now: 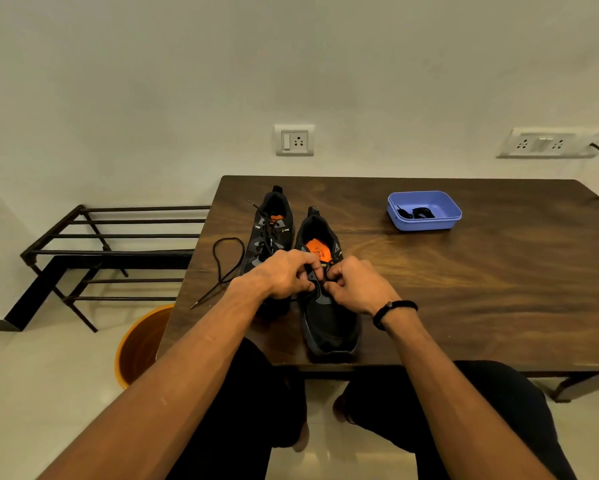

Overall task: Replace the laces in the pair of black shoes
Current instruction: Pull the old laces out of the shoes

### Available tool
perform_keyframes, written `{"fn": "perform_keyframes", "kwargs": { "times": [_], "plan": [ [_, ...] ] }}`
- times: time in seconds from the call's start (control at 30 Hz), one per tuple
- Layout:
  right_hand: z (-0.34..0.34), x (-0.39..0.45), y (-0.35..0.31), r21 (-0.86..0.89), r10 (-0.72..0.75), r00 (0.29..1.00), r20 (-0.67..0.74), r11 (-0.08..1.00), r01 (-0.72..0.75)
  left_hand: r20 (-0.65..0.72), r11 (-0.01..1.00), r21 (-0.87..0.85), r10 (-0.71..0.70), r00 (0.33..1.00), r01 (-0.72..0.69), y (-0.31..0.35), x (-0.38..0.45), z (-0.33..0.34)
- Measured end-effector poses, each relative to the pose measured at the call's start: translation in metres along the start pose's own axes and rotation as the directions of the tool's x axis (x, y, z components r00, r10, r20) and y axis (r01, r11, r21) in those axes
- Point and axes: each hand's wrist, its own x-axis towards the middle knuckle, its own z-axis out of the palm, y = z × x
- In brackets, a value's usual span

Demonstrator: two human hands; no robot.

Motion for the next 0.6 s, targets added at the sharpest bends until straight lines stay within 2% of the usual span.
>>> {"fn": "perform_keyframes", "kwargs": {
  "times": [0.1,0.23,0.43,0.6],
  "plan": [
    [0.002,0.002,0.0,-0.014,0.026,1.0,0.002,1.0,-0.026,-0.005,1.0,0.015,-0.002,1.0,0.002,0.0,0.002,0.001],
    [0.001,0.001,-0.004,-0.081,0.075,0.993,-0.096,0.993,-0.082,0.004,1.0,0.008,-0.003,1.0,0.003,-0.001,0.004,0.001],
    [-0.027,-0.002,0.014,0.059,0.219,0.917,-0.335,0.976,-0.211,0.012,0.999,-0.04,0.011,1.0,-0.01,-0.009,0.003,-0.001],
    [-0.034,-0.003,0.023,0.126,0.316,0.871,-0.375,0.949,-0.29,0.032,0.998,-0.067,0.01,0.999,-0.008,-0.003,0.004,-0.001]
  ]
}}
